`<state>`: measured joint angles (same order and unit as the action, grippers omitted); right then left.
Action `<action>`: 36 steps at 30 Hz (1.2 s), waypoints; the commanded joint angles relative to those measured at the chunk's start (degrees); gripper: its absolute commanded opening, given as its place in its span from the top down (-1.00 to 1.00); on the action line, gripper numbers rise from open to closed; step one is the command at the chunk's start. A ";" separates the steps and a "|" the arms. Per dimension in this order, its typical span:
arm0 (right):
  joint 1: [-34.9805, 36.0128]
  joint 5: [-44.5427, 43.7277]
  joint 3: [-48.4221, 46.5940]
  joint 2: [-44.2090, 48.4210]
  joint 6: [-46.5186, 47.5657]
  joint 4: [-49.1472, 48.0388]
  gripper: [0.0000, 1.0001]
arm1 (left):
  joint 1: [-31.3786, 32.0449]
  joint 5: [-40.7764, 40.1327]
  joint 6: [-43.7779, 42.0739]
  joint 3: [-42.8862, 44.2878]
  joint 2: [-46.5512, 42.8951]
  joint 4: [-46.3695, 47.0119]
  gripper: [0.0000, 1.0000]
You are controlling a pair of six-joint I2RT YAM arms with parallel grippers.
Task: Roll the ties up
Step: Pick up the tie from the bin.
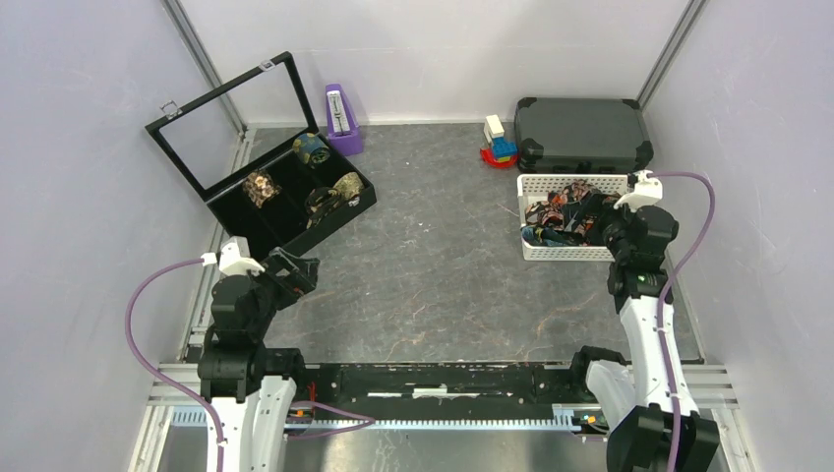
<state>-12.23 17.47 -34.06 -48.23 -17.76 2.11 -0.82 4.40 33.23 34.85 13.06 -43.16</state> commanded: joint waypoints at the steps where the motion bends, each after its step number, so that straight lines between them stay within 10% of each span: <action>1: 1.40 -4.15 -1.17 -1.33 0.00 0.11 -0.96 | 0.12 -1.44 -1.26 1.52 0.19 1.20 -1.00; 16: 13.37 -23.68 -8.05 -8.40 -2.52 13.63 -0.96 | 0.12 -3.17 -1.54 1.81 -0.58 0.84 -1.00; 36: 26.51 -22.73 -4.43 -10.62 -6.92 10.78 -0.53 | 0.09 -3.07 -1.57 1.63 -1.37 0.80 -1.00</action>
<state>12.86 -3.33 -37.76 -57.65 -23.59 15.55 -0.82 1.58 33.19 34.87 12.32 -43.22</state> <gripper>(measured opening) 0.808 0.997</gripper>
